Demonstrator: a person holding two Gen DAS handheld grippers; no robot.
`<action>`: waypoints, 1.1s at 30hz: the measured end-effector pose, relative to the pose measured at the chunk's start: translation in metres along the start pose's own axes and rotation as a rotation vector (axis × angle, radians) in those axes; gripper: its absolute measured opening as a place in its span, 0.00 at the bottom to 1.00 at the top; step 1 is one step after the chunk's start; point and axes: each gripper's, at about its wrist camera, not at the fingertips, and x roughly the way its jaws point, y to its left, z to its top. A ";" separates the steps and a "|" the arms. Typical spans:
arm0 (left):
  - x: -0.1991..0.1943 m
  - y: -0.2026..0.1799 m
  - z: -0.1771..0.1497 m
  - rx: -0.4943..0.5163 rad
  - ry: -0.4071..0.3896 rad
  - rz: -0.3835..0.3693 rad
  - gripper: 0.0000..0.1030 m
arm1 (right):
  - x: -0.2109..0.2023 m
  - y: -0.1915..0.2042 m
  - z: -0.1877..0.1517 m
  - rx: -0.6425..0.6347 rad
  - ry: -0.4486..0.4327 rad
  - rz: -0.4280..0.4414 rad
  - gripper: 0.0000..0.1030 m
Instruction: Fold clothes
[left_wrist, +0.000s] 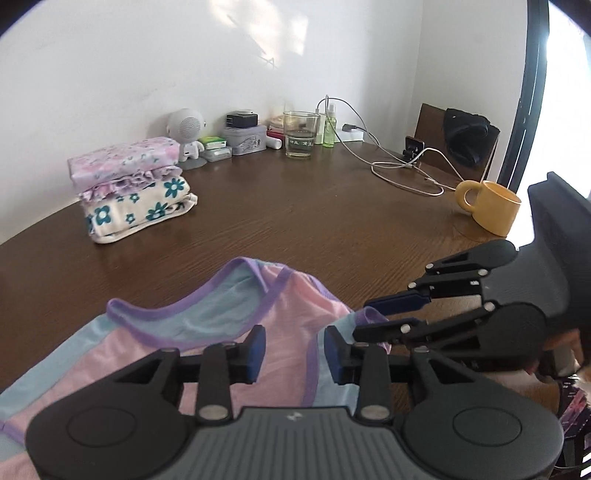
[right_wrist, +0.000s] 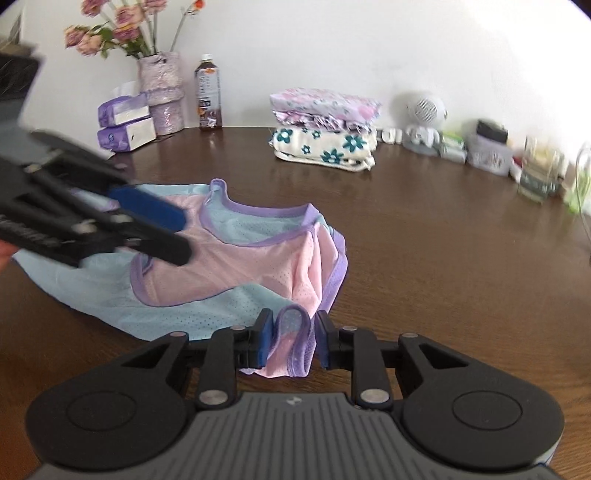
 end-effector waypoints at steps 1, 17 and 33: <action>-0.004 0.002 -0.005 0.003 0.004 -0.005 0.32 | -0.001 -0.001 0.000 0.012 -0.002 -0.002 0.28; -0.010 -0.009 -0.063 0.099 0.042 0.093 0.26 | -0.009 0.053 -0.008 -0.131 -0.072 -0.067 0.33; -0.080 0.052 -0.106 -0.145 -0.043 0.223 0.39 | -0.025 0.058 -0.004 0.016 -0.144 -0.049 0.35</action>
